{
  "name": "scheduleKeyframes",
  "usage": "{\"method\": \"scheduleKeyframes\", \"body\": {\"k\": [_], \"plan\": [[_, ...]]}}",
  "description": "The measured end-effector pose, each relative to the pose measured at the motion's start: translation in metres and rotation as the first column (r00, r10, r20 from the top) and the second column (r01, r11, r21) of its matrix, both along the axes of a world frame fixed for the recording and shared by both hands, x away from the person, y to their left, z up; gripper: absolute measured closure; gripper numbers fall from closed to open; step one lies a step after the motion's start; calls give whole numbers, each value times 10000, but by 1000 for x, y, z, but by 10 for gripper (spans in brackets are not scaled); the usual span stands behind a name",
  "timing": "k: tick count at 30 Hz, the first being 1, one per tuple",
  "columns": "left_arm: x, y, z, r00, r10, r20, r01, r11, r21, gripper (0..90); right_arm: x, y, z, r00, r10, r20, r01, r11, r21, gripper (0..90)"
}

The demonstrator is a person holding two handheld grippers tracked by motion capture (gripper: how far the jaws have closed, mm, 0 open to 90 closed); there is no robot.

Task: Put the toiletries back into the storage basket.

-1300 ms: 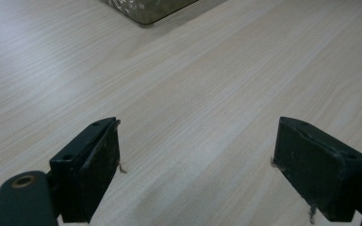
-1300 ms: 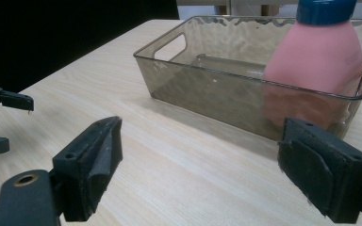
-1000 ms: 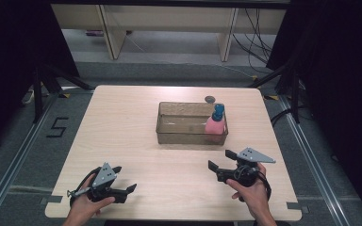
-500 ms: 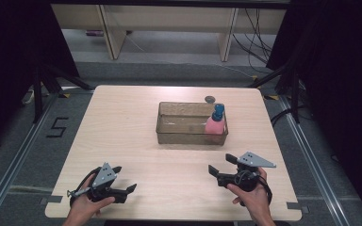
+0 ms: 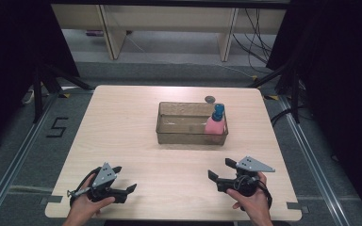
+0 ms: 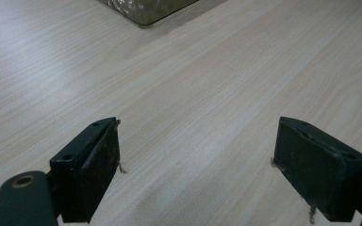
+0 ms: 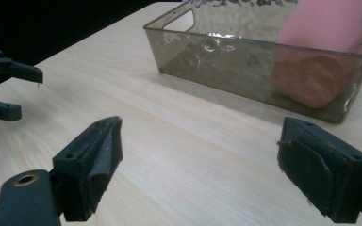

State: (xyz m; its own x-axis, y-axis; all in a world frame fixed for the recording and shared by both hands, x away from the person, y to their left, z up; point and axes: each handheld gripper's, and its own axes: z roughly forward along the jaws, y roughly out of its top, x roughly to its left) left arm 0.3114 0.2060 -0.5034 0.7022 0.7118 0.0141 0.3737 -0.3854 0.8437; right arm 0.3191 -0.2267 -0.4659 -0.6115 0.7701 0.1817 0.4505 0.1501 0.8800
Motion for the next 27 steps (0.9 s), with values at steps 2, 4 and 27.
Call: {"method": "scheduleKeyframes", "body": {"k": [2, 4, 27], "plan": [[0, 0, 0, 10000, -11, 0, 11, 10000, 5, 148, -2, 1, -1, 9999, -3, -169, 6, 9998, 196, 155], [0, 0, 0, 10000, -14, 3, 14, 10000, 3, 148, -3, 1, 0, 9998, 24, -187, -24, 10000, 14, 155], [0, 0, 0, 10000, -92, -1, 92, 9999, 79, 148, -17, 1, -8, 9996, 130, -230, -140, 9991, -404, 155]]}}
